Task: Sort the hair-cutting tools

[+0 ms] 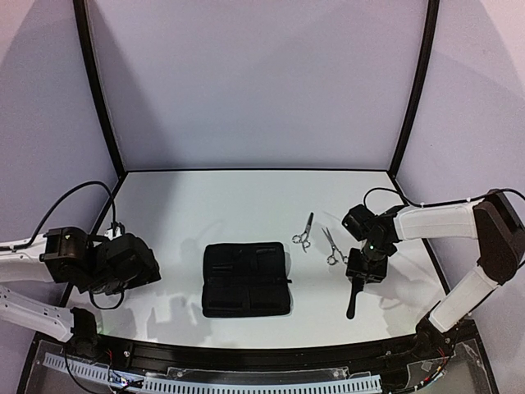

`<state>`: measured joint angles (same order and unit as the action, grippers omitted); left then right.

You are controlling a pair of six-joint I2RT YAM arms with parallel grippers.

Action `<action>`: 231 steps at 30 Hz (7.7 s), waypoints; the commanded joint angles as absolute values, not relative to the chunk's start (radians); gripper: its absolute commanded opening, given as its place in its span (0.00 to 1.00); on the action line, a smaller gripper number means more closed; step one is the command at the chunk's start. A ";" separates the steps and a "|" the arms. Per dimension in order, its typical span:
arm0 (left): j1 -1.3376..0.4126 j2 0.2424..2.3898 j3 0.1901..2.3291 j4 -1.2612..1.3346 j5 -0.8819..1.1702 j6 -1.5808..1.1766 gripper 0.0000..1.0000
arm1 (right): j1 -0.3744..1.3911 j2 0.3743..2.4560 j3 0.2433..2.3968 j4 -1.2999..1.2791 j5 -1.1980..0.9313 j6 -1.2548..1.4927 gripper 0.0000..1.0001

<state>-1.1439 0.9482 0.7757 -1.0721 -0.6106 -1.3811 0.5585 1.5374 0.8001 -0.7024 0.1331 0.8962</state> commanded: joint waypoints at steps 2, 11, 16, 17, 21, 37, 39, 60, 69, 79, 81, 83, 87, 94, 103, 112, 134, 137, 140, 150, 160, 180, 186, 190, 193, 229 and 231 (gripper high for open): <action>-1.147 0.933 0.762 -1.062 -0.609 -1.395 0.99 | 0.578 1.599 0.759 -0.673 0.160 0.924 0.51; -1.147 0.931 0.759 -1.060 -0.613 -1.396 0.99 | 0.604 1.605 0.731 -0.653 0.175 0.958 0.40; -1.147 0.926 0.758 -1.062 -0.615 -1.396 0.99 | 0.618 1.601 0.737 -0.666 0.195 0.965 0.34; -1.147 0.925 0.757 -1.062 -0.615 -1.397 0.99 | 0.622 1.593 0.742 -0.677 0.207 0.965 0.32; -1.147 0.922 0.756 -1.057 -0.612 -1.393 0.99 | 0.641 1.543 0.774 -0.741 0.260 0.958 0.27; -1.147 0.836 0.713 -0.668 -0.448 -1.098 0.99 | 0.741 1.130 0.873 -0.847 0.310 0.917 0.22; -1.147 0.849 0.702 -0.509 -0.374 -1.022 0.99 | 0.772 1.106 0.893 -0.821 0.312 0.936 0.21; -1.100 1.208 1.056 -0.280 0.036 -0.872 0.99 | 1.124 1.293 1.162 -0.510 0.023 0.092 0.16; -1.054 1.226 1.034 -0.217 0.213 -0.953 0.92 | 1.164 1.314 1.186 -0.470 -0.067 -0.073 0.16; -1.054 1.270 1.002 -0.101 0.326 -1.003 0.60 | 1.187 1.340 1.218 -0.480 -0.079 -0.136 0.15; -1.054 1.280 1.002 -0.100 0.327 -1.009 0.46 | 1.191 1.344 1.218 -0.477 -0.085 -0.141 0.15; -1.054 1.287 1.000 -0.097 0.326 -1.016 0.36 | 1.193 1.350 1.221 -0.479 -0.090 -0.145 0.15; -1.053 1.289 0.982 -0.080 0.316 -1.024 0.11 | 1.200 1.356 1.226 -0.484 -0.097 -0.153 0.15; -1.054 1.227 0.903 -0.013 0.267 -1.034 0.01 | 1.200 1.316 1.233 -0.467 -0.102 -0.068 0.76; -1.054 1.002 0.702 0.140 0.078 -0.956 0.01 | 1.069 1.054 1.031 -0.346 -0.219 0.441 0.99; -1.054 0.839 0.623 0.267 0.086 -0.873 0.01 | 0.928 0.960 0.786 -0.005 -0.522 0.856 0.98; -1.054 0.861 0.628 0.349 0.074 -0.868 0.01 | 0.931 1.138 0.773 0.493 -0.640 1.039 0.65; -1.054 0.869 0.637 0.335 0.067 -0.872 0.01 | 0.931 1.138 0.775 0.500 -0.653 1.040 0.60; -1.054 0.881 0.646 0.321 0.055 -0.870 0.01 | 0.931 1.136 0.784 0.497 -0.663 1.036 0.53; -1.054 0.925 0.684 0.276 0.070 -0.854 0.01 | 0.931 1.123 0.798 0.438 -0.632 1.009 0.19; -1.054 0.878 0.721 0.007 -0.030 -0.900 0.75 | 0.928 1.014 0.814 0.076 -0.476 0.892 0.00; -0.928 1.153 0.660 -0.506 -0.007 -1.112 0.86 | 0.740 0.938 0.580 -0.245 -0.576 0.916 0.00; -0.920 1.244 0.657 -0.421 0.056 -1.078 0.70 | 0.722 0.949 0.552 -0.218 -0.598 0.919 0.00; -0.920 1.310 0.667 -0.373 0.059 -1.069 0.61 | 0.715 0.945 0.525 -0.201 -0.604 0.924 0.00; -0.920 1.352 0.682 -0.369 0.047 -1.063 0.54 | 0.715 0.954 0.503 -0.164 -0.622 0.944 0.00; -0.919 1.582 0.791 -0.407 -0.070 -0.955 0.01 | 0.665 1.194 0.497 -0.036 -0.653 0.906 0.00; -0.919 1.582 0.787 -0.407 -0.071 -0.951 0.01 | 0.658 1.224 0.499 -0.036 -0.658 0.898 0.00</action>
<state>-0.9245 1.5650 0.7868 -0.3771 -0.0605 -0.9714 0.6766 1.1803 0.4931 -0.0716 -0.6357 0.9232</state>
